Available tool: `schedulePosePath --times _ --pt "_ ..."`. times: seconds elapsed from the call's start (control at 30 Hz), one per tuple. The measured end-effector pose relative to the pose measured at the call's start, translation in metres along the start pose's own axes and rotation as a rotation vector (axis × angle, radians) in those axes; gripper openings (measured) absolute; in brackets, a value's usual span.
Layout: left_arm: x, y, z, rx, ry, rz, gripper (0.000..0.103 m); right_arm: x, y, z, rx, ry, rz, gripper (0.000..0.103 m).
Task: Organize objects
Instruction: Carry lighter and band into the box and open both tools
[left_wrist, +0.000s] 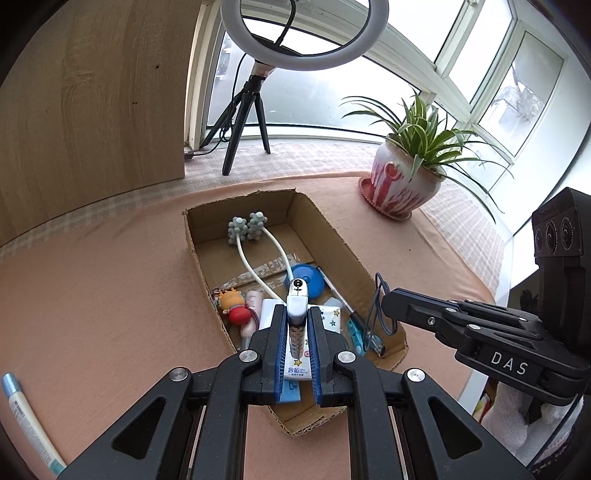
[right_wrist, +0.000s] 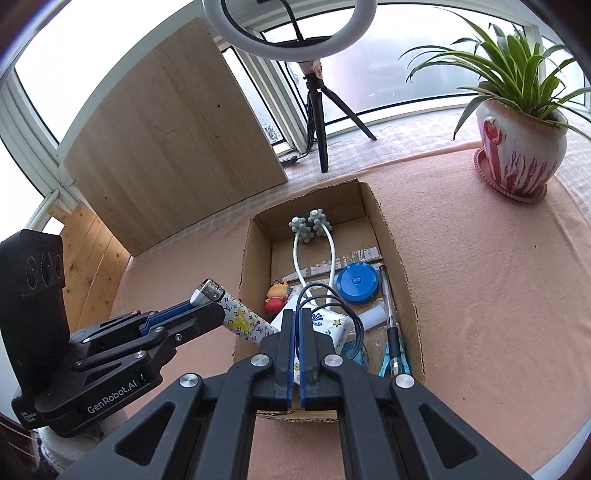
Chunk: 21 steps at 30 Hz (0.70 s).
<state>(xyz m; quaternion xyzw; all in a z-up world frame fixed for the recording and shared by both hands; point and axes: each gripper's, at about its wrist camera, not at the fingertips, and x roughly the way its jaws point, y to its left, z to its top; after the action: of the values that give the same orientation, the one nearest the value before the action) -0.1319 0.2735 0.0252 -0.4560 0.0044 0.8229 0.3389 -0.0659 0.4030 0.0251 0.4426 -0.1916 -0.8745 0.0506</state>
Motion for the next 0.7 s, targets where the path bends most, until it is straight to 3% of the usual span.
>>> schedulePosePath --times 0.27,0.57,0.6,0.63,0.7 --pt "0.025 0.003 0.003 -0.012 0.035 0.011 0.012 0.012 -0.007 0.002 0.013 0.02 0.003 0.002" --pt "0.036 0.003 0.015 -0.017 0.019 0.024 0.012 0.012 -0.011 0.006 0.014 -0.004 -0.031 0.004" --pt "0.038 0.004 0.016 -0.024 0.02 0.02 0.018 0.013 -0.012 0.006 0.019 0.002 -0.034 0.014" --pt "0.04 0.005 0.018 -0.034 0.034 0.017 0.04 0.014 -0.013 0.006 0.022 0.016 -0.033 0.039" --pt "0.04 0.008 0.02 -0.052 0.031 0.026 0.059 0.013 -0.016 0.005 0.035 0.011 -0.042 0.056"
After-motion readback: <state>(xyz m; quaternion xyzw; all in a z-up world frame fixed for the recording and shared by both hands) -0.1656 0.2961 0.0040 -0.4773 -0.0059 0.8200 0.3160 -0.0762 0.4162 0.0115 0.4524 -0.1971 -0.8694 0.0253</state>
